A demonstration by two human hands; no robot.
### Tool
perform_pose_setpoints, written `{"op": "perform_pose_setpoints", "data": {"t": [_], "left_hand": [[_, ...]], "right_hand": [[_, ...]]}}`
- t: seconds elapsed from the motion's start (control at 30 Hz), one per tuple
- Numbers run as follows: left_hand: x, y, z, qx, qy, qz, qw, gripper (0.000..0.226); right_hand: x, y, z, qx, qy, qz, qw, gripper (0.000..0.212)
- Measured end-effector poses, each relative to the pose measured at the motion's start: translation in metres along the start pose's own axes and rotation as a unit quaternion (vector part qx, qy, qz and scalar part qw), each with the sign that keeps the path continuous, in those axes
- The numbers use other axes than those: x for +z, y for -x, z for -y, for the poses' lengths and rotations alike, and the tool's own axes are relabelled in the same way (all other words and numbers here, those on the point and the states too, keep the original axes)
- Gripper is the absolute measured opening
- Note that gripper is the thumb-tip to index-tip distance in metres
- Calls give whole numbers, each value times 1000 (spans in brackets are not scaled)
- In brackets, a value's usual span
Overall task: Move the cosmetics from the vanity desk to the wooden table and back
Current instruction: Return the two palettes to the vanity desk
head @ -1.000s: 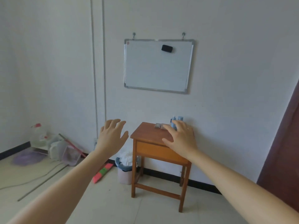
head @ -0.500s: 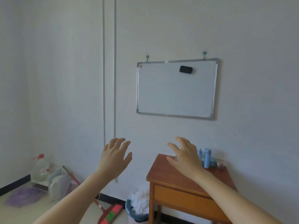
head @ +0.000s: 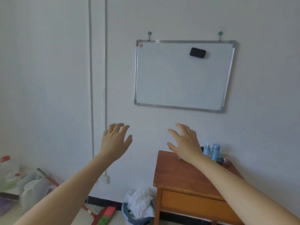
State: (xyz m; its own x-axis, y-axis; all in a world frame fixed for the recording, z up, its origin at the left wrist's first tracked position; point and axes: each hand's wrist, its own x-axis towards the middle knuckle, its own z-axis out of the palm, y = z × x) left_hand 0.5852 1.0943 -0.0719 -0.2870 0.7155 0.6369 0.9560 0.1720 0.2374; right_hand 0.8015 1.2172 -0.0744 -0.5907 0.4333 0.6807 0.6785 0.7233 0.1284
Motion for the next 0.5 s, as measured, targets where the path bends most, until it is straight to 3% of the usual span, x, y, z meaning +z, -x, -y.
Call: {"op": "perform_pose_setpoints", "data": {"t": [0.27, 0.5], "left_hand": [[93, -56, 5, 55, 93, 62, 992, 43], [184, -95, -59, 130, 104, 135, 977, 45]], "right_hand": [[30, 6, -30, 71, 90, 75, 991, 45], [55, 46, -113, 194, 141, 122, 963, 46]]}}
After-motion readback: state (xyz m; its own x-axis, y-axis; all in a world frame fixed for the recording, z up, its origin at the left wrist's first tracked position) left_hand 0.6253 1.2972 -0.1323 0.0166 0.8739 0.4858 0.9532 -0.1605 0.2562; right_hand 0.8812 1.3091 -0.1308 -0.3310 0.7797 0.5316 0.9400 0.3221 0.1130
